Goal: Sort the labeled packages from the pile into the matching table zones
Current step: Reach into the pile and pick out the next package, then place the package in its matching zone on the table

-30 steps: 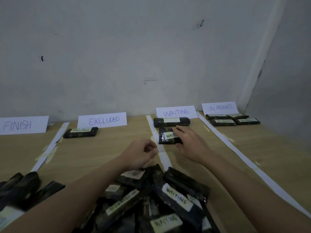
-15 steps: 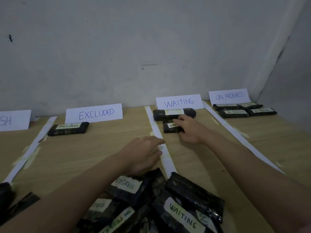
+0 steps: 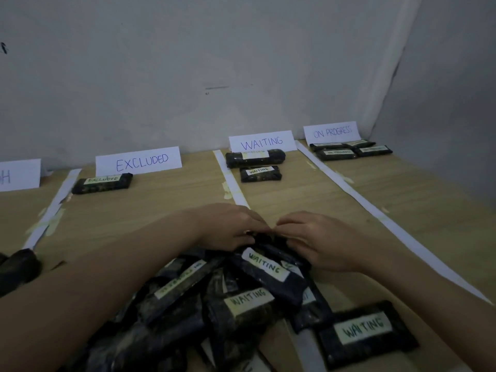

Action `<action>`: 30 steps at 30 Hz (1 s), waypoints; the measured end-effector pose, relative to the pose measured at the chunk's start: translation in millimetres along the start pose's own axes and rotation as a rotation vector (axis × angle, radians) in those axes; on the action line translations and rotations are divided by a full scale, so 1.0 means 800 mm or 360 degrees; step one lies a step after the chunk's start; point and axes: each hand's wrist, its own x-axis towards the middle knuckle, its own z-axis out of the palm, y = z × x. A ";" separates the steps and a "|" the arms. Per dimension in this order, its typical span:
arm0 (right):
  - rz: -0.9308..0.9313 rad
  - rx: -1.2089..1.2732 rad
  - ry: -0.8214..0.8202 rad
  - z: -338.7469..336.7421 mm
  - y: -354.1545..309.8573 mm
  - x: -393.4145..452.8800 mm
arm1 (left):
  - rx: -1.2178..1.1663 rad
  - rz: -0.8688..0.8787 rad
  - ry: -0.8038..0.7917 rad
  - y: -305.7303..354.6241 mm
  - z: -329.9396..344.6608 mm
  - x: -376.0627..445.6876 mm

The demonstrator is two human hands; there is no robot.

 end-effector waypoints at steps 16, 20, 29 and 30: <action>0.0664 0.1122 0.0983 -0.009 0.010 -0.026 | -0.1093 -0.0363 0.0794 0.026 -0.011 0.002; 0.0768 0.1551 0.1212 -0.026 -0.001 -0.019 | -0.1750 -0.0432 0.1033 0.038 -0.014 -0.002; 0.0640 0.2398 0.1367 -0.043 -0.029 0.000 | -0.2546 -0.0561 0.1443 0.036 -0.019 -0.007; 0.0610 0.2481 0.1366 -0.043 -0.032 0.002 | -0.2646 -0.0565 0.1482 0.037 -0.018 -0.008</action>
